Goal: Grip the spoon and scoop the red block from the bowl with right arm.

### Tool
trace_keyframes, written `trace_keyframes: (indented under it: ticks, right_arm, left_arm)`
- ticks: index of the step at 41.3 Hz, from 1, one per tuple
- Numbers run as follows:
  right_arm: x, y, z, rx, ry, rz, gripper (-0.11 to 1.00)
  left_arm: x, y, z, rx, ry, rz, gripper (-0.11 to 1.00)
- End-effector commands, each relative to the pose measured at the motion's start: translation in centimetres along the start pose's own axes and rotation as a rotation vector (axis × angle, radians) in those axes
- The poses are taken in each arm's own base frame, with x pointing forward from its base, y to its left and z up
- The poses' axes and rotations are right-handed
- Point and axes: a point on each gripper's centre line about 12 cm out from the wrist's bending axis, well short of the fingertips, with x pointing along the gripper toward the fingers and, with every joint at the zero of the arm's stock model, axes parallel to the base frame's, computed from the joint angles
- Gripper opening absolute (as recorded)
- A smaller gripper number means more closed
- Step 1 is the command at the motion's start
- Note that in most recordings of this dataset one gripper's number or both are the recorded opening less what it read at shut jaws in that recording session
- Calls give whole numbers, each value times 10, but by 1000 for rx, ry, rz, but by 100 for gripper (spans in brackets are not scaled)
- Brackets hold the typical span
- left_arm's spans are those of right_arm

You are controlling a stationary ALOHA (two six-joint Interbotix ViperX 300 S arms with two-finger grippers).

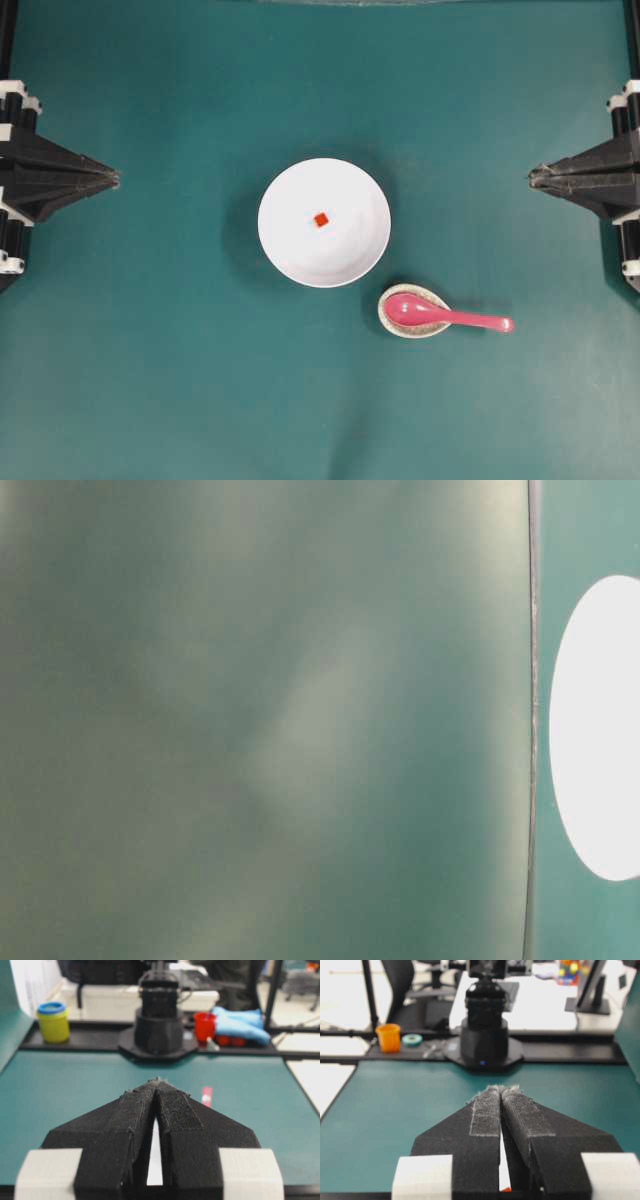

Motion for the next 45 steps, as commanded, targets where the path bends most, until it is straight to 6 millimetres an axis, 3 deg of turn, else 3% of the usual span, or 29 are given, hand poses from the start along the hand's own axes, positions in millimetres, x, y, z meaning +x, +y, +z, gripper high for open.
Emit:
trace_keyframes:
  ticks: [1,11,28,45]
  right_arm:
    - [2,1,4,0,-6,3,0]
    - [5,1,-6,-8,95,3,0]
    - [6,1,2,0,84,3,2]
    - [7,0,1,26,91,-2,43]
  left_arm:
    - [4,-1,3,-14,51,-4,0]
    - [5,-1,-4,-12,183,-3,0]
    - [3,-1,-11,6,241,-5,0]
    - [3,-1,-11,2,241,-4,0]
